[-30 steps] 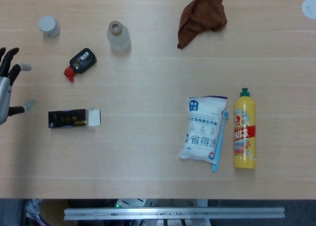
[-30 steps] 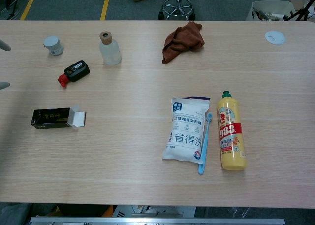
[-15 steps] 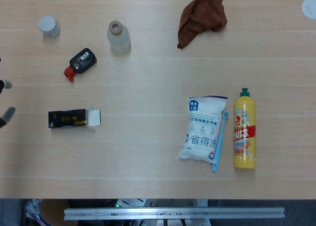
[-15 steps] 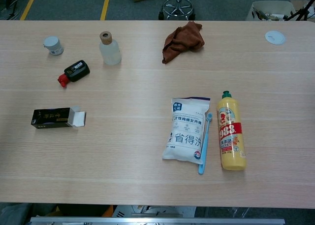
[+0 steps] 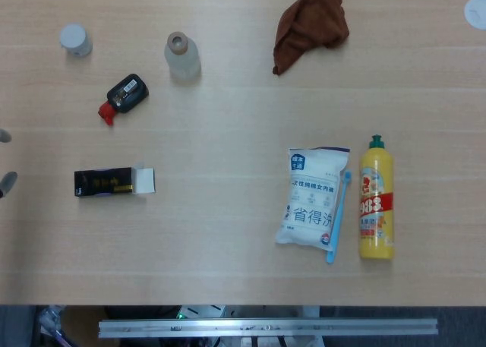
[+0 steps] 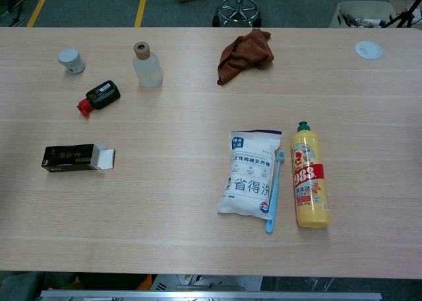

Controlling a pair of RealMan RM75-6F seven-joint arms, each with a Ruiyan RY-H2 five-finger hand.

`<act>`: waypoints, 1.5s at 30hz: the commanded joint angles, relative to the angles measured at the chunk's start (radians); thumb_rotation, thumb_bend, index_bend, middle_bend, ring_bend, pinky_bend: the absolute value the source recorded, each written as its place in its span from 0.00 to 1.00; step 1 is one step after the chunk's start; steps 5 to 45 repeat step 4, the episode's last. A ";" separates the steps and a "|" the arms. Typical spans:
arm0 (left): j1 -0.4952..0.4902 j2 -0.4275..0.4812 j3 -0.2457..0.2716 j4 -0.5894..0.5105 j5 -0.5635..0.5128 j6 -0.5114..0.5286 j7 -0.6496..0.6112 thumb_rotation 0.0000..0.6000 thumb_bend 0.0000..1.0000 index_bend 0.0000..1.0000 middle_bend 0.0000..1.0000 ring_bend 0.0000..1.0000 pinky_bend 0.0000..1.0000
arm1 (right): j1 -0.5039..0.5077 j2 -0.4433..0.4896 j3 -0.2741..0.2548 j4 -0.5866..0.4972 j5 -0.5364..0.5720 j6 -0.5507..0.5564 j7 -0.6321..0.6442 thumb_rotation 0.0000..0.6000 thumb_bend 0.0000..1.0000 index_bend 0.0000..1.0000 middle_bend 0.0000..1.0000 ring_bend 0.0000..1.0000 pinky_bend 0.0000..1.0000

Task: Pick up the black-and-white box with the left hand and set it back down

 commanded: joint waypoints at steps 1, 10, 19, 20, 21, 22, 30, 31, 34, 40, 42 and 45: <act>0.001 0.001 0.001 0.001 0.001 -0.004 -0.002 1.00 0.10 0.43 0.16 0.10 0.13 | 0.003 -0.008 -0.001 0.007 0.000 -0.006 0.004 1.00 0.21 0.47 0.35 0.30 0.34; 0.005 0.003 0.000 0.000 -0.003 -0.006 -0.004 1.00 0.10 0.43 0.16 0.10 0.13 | 0.006 -0.017 -0.002 0.015 0.001 -0.013 0.010 1.00 0.21 0.47 0.35 0.30 0.34; 0.005 0.003 0.000 0.000 -0.003 -0.006 -0.004 1.00 0.10 0.43 0.16 0.10 0.13 | 0.006 -0.017 -0.002 0.015 0.001 -0.013 0.010 1.00 0.21 0.47 0.35 0.30 0.34; 0.005 0.003 0.000 0.000 -0.003 -0.006 -0.004 1.00 0.10 0.43 0.16 0.10 0.13 | 0.006 -0.017 -0.002 0.015 0.001 -0.013 0.010 1.00 0.21 0.47 0.35 0.30 0.34; 0.005 0.003 0.000 0.000 -0.003 -0.006 -0.004 1.00 0.10 0.43 0.16 0.10 0.13 | 0.006 -0.017 -0.002 0.015 0.001 -0.013 0.010 1.00 0.21 0.47 0.35 0.30 0.34; 0.005 0.003 0.000 0.000 -0.003 -0.006 -0.004 1.00 0.10 0.43 0.16 0.10 0.13 | 0.006 -0.017 -0.002 0.015 0.001 -0.013 0.010 1.00 0.21 0.47 0.35 0.30 0.34; 0.005 0.003 0.000 0.000 -0.003 -0.006 -0.004 1.00 0.10 0.43 0.16 0.10 0.13 | 0.006 -0.017 -0.002 0.015 0.001 -0.013 0.010 1.00 0.21 0.47 0.35 0.30 0.34; 0.005 0.003 0.000 0.000 -0.003 -0.006 -0.004 1.00 0.10 0.43 0.16 0.10 0.13 | 0.006 -0.017 -0.002 0.015 0.001 -0.013 0.010 1.00 0.21 0.47 0.35 0.30 0.34; 0.005 0.003 0.000 0.000 -0.003 -0.006 -0.004 1.00 0.10 0.43 0.16 0.10 0.13 | 0.006 -0.017 -0.002 0.015 0.001 -0.013 0.010 1.00 0.21 0.47 0.35 0.30 0.34; 0.005 0.003 0.000 0.000 -0.003 -0.006 -0.004 1.00 0.10 0.43 0.16 0.10 0.13 | 0.006 -0.017 -0.002 0.015 0.001 -0.013 0.010 1.00 0.21 0.47 0.35 0.30 0.34; 0.005 0.003 0.000 0.000 -0.003 -0.006 -0.004 1.00 0.10 0.43 0.16 0.10 0.13 | 0.006 -0.017 -0.002 0.015 0.001 -0.013 0.010 1.00 0.21 0.47 0.35 0.30 0.34; 0.005 0.003 0.000 0.000 -0.003 -0.006 -0.004 1.00 0.10 0.43 0.16 0.10 0.13 | 0.006 -0.017 -0.002 0.015 0.001 -0.013 0.010 1.00 0.21 0.47 0.35 0.30 0.34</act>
